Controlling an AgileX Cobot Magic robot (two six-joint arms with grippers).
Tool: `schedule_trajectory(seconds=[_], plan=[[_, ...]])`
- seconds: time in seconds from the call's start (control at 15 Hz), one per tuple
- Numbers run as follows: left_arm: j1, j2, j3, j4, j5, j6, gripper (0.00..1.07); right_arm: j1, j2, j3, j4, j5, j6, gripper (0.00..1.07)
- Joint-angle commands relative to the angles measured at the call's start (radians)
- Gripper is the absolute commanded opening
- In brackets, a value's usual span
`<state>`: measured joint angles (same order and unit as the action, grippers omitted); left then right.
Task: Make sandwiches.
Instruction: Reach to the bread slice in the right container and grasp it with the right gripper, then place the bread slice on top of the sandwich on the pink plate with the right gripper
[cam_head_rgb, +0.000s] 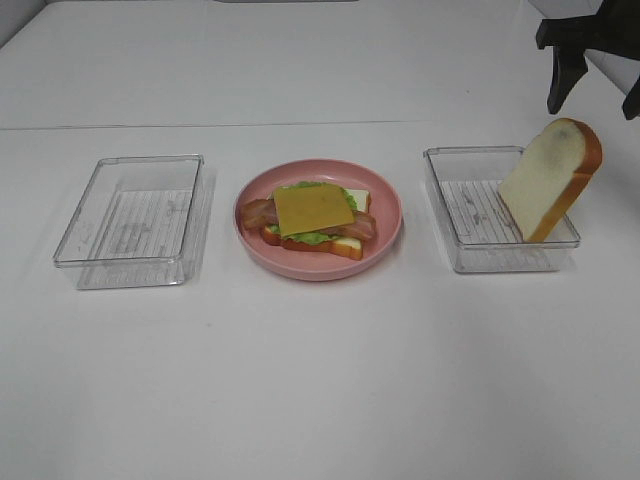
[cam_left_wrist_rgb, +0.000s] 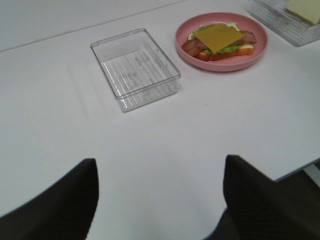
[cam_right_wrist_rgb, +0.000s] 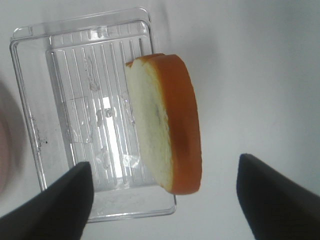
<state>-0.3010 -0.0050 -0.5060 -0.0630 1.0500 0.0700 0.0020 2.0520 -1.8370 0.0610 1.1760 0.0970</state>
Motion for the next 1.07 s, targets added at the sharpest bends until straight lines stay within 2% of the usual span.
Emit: schedule_trajectory(seconds=[0.07, 0.27, 0.33, 0.4, 0.47, 0.6, 0.67, 0.93, 1.07], plan=[[0.0, -0.021, 0.005, 0.001, -0.01, -0.007, 0.68, -0.004, 0.033, 0.004, 0.006, -0.027, -0.018, 0.74], [0.0, -0.021, 0.005, 0.001, -0.01, -0.007, 0.68, -0.004, 0.091, 0.004, 0.006, -0.029, -0.018, 0.74], [0.0, -0.021, 0.005, 0.001, -0.01, -0.007, 0.68, -0.004, 0.103, 0.004, 0.006, -0.028, -0.018, 0.69], [0.0, -0.021, 0.005, 0.001, -0.01, -0.007, 0.68, -0.004, 0.109, 0.004, 0.006, -0.028, -0.018, 0.58], [0.0, -0.021, 0.005, 0.001, -0.01, -0.007, 0.68, -0.004, 0.109, 0.004, 0.006, -0.029, -0.018, 0.43], [0.0, -0.021, 0.005, 0.001, -0.01, -0.007, 0.68, -0.004, 0.108, 0.002, 0.007, -0.019, -0.014, 0.05], [0.0, -0.021, 0.005, 0.001, -0.01, -0.007, 0.68, -0.004, 0.106, 0.002, 0.009, -0.018, 0.0, 0.0], [0.0, -0.021, 0.005, 0.001, -0.01, -0.007, 0.68, -0.004, 0.062, 0.002, 0.056, -0.029, 0.014, 0.0], [0.0, -0.021, 0.005, 0.001, -0.01, -0.007, 0.68, -0.002, -0.016, 0.002, 0.171, -0.026, -0.013, 0.0]])
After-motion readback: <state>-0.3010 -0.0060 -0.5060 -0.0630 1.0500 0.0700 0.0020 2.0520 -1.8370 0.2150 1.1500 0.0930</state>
